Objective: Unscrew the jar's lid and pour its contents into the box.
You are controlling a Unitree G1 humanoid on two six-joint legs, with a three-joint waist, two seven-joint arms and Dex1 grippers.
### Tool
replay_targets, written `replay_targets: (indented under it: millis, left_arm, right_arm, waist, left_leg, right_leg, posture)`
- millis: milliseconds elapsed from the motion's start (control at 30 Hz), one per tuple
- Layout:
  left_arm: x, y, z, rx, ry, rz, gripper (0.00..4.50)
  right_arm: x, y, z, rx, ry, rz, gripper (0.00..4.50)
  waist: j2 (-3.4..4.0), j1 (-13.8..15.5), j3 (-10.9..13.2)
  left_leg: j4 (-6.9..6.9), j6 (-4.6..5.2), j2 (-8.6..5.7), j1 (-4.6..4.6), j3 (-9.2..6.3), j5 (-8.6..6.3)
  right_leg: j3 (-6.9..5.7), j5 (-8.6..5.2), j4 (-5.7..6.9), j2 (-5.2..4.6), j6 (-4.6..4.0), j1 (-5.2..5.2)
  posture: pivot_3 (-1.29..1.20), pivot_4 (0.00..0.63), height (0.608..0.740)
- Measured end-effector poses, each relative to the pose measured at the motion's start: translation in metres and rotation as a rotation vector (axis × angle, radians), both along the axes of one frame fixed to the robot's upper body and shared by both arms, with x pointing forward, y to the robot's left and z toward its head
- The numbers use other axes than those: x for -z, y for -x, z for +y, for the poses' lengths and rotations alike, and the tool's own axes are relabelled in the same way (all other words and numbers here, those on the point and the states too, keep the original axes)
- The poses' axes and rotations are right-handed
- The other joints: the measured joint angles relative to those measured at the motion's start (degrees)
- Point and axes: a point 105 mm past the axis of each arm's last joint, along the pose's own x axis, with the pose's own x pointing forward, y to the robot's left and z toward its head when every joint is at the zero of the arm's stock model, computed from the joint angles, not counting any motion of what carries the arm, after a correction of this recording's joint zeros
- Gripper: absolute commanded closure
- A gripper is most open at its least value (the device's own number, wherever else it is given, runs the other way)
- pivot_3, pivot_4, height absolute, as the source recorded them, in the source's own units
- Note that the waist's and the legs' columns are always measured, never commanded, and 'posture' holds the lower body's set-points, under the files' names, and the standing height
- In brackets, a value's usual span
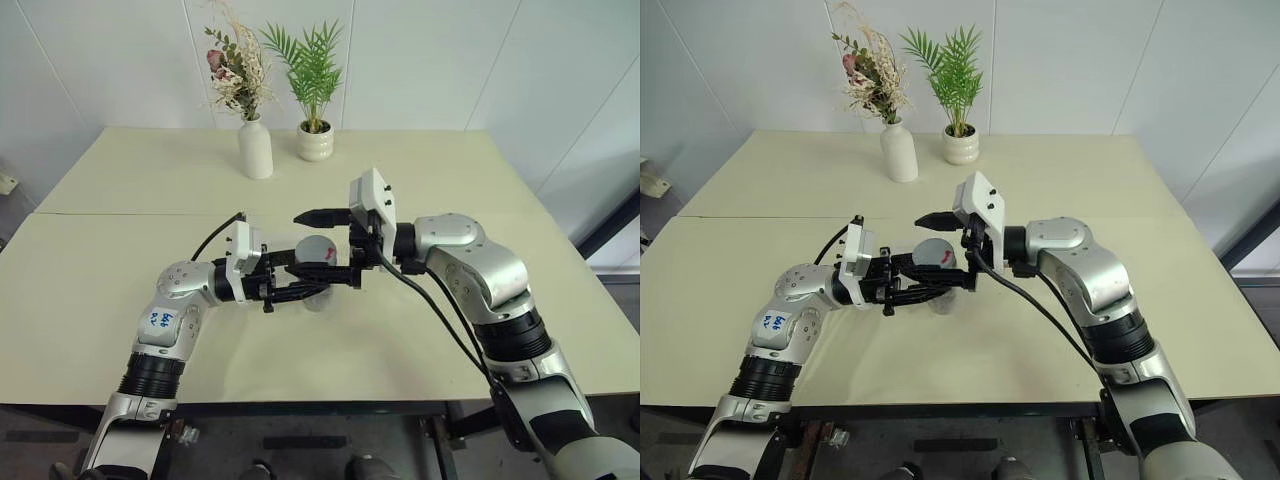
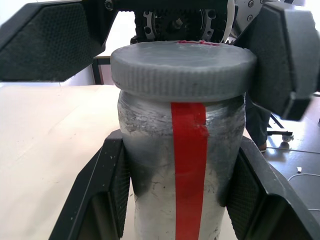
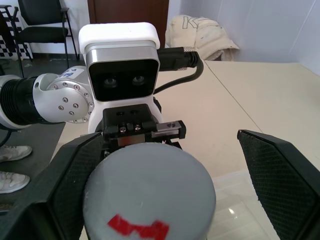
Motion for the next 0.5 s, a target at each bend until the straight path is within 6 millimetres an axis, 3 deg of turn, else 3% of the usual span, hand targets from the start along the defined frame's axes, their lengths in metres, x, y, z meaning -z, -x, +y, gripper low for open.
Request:
replay_targets:
  millis: [500]
  left_arm:
    - [-0.001, -0.001, 0.002, -0.013, 0.002, 0.0, 2.37]
  right_arm:
    - [0.001, 0.006, -0.027, 0.078, 0.028, -0.001, 0.0]
  waist:
    - [0.0, 0.0, 0.0]
  left_leg:
    - [0.0, 0.0, 0.0, 0.0, 0.0, 0.0]
  right_leg:
    - [0.01, 0.0, 0.0, 0.0, 0.0, 0.0]
  posture:
    - [0.0, 0.15, 0.74]
